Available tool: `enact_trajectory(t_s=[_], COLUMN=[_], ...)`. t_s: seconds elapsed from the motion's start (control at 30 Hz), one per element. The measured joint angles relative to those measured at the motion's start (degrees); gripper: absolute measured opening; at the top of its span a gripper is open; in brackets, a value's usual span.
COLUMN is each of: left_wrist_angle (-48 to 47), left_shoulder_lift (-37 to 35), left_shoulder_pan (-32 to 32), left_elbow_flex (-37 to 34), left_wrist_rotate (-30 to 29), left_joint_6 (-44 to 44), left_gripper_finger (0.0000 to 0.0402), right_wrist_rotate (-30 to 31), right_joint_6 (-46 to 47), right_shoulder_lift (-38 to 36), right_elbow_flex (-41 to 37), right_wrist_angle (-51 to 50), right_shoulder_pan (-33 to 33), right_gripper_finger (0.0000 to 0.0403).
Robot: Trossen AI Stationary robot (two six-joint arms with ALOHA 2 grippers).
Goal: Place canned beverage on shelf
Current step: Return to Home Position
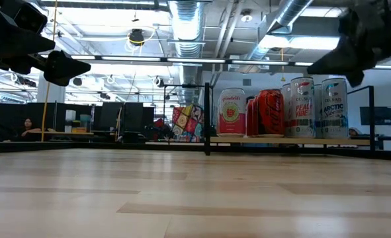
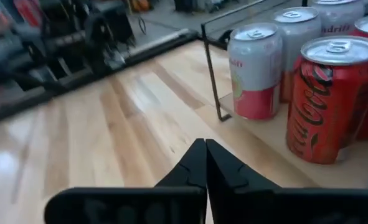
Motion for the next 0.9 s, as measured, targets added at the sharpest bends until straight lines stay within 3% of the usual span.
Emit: enact_trajectory(t_s=[0.17, 0.4, 0.53, 0.9], left_wrist_angle=[0.0, 0.0, 0.0, -0.1], left_shoulder_lift=[0.0, 0.0, 0.0, 0.0], left_shoulder_pan=[0.0, 0.0, 0.0, 0.0], left_elbow_flex=[0.0, 0.0, 0.0, 0.0], left_wrist_rotate=[0.0, 0.0, 0.0, 0.0], left_joint_6=[0.0, 0.0, 0.0, 0.0], left_gripper_finger=[0.0391, 0.0391, 0.0391, 0.0391], right_wrist_rotate=[-6.4, -10.0, -15.5, -12.8], right_joint_6=[-1.0, -2.4, -7.6, -12.4], right_shoulder_lift=[-8.4, -17.4, -17.7, -17.2], right_elbow_flex=[-7.2, -16.4, -16.4, -16.2], right_wrist_angle=[7.3, 13.4, 16.1, 12.9], right_shoulder_pan=[-4.5, -8.7, -9.4, -10.2], right_gripper_finger=[0.0017, 0.0017, 0.0017, 0.0058])
